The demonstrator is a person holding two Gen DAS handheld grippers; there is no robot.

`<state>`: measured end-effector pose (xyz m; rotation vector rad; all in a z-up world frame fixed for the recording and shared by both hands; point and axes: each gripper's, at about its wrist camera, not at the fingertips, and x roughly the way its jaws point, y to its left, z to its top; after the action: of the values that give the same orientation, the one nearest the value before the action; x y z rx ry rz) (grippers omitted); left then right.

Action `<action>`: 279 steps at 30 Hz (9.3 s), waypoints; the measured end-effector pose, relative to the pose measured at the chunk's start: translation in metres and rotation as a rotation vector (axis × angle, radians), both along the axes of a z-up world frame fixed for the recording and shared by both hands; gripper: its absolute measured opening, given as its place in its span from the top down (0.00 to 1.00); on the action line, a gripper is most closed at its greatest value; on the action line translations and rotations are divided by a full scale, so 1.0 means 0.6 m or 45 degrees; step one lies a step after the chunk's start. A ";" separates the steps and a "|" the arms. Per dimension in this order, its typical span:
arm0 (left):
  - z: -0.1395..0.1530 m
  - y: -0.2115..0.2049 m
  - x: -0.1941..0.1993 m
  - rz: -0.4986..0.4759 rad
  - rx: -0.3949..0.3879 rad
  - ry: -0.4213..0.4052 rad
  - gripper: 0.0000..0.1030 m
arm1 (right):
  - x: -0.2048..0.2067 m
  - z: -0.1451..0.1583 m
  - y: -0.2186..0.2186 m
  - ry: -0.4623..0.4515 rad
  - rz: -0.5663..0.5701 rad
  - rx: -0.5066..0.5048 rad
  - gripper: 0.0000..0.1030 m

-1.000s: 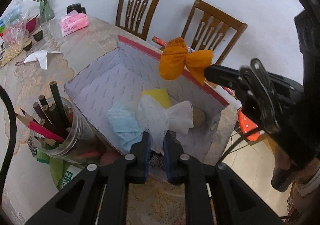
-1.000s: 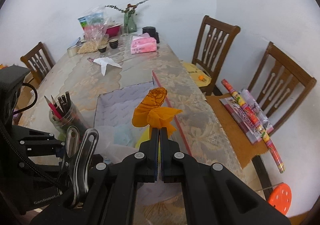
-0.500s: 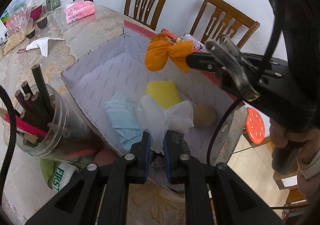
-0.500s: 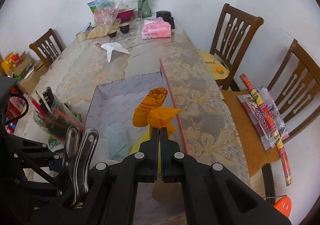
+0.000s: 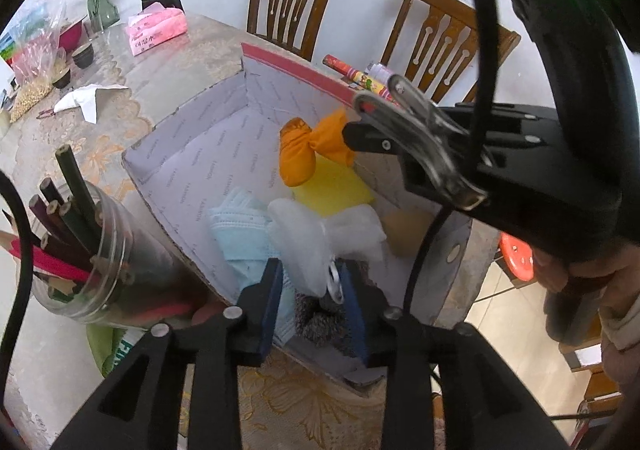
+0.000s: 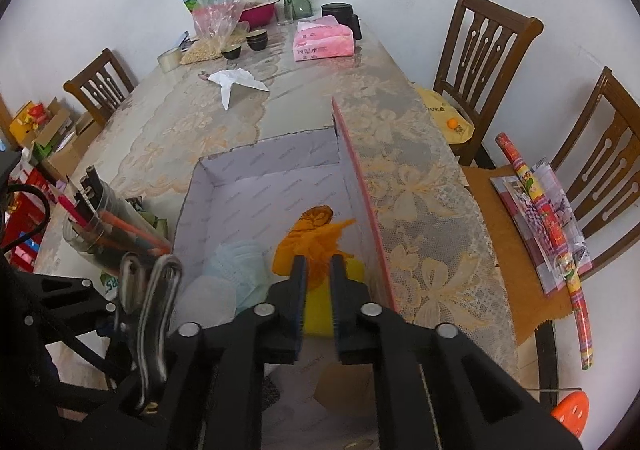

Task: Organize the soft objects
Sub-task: 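Open both grippers to drop the pouch and bow into the box, then withdraw both grippers from the box toward the remaining items, then grasp the black patterned pouch with the left gripper and lift it, then hold the black pouch in the left gripper while the right grasps the green 'FIRST' sweatband, then carry the black pouch and green sweatband in both grippers toward the box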

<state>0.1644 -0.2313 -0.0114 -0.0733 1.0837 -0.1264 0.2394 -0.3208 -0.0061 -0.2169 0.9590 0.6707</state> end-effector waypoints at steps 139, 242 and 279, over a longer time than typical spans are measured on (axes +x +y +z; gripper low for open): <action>-0.077 0.531 -0.150 0.343 -0.150 -0.002 0.70 | -0.264 -0.033 0.371 0.107 -0.193 0.031 0.65; 0.013 0.501 -0.265 0.332 -0.137 -0.101 0.70 | -0.344 0.022 0.330 0.034 -0.048 0.094 0.92; 0.126 0.170 -0.177 -0.175 -0.145 -0.220 0.70 | -0.348 0.098 0.040 -0.082 -0.452 0.140 0.92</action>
<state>0.0581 -0.1291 0.0640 -0.0885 0.9083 -0.3125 0.0303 -0.2967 0.0530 0.0301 0.8680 0.3858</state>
